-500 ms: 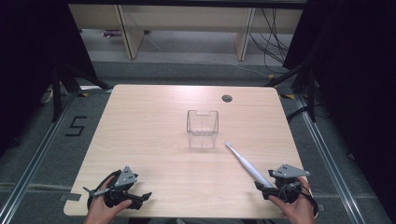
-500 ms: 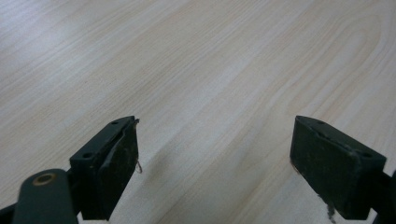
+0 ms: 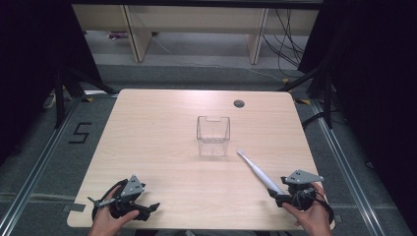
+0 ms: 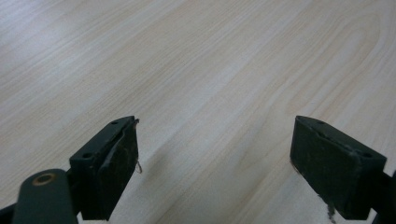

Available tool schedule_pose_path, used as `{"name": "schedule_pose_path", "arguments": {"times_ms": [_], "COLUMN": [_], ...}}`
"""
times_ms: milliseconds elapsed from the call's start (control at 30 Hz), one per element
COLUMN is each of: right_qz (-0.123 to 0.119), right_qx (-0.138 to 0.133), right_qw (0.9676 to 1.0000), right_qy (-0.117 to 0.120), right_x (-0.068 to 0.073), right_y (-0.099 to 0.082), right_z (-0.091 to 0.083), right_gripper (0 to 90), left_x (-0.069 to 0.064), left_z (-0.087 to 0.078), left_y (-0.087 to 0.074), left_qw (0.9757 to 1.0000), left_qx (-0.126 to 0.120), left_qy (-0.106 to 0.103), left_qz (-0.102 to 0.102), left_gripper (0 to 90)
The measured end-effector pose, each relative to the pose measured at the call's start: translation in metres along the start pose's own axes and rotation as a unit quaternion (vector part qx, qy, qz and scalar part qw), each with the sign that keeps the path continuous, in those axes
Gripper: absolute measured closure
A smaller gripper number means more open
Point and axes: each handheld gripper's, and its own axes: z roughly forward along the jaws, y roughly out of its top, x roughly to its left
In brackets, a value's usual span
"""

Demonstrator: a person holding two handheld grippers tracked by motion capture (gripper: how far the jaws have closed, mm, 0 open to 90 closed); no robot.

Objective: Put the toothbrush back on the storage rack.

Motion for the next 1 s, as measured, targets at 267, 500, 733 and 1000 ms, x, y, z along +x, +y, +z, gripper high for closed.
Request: {"name": "schedule_pose_path", "arguments": {"times_ms": [267,500,733,1000], "right_qz": [0.004,-0.008,-0.009,-0.047], "right_qx": [0.03,0.045,0.048,0.076], "right_qw": [0.9992,0.9986,0.9984,0.9955], "right_qy": [0.026,0.027,0.029,0.032], "right_x": [-0.004,-0.007,-0.005,-0.006], "right_y": [0.008,0.02,0.035,0.044], "right_z": [0.004,0.008,0.013,0.02], "right_gripper": [31.5,31.6,34.6,40.4], "left_x": [0.0,0.001,0.001,0.001], "left_z": [0.0,-0.002,-0.002,-0.001], "left_y": [0.0,-0.001,0.0,0.0], "left_qw": [1.0,0.9999,1.0,1.0], "left_qx": [0.003,-0.007,0.003,-0.001], "left_qy": [0.0,0.002,0.001,0.001], "left_qz": [-0.001,-0.007,-0.001,-0.004], "left_gripper": [14.9,14.9,14.9,14.9]}}
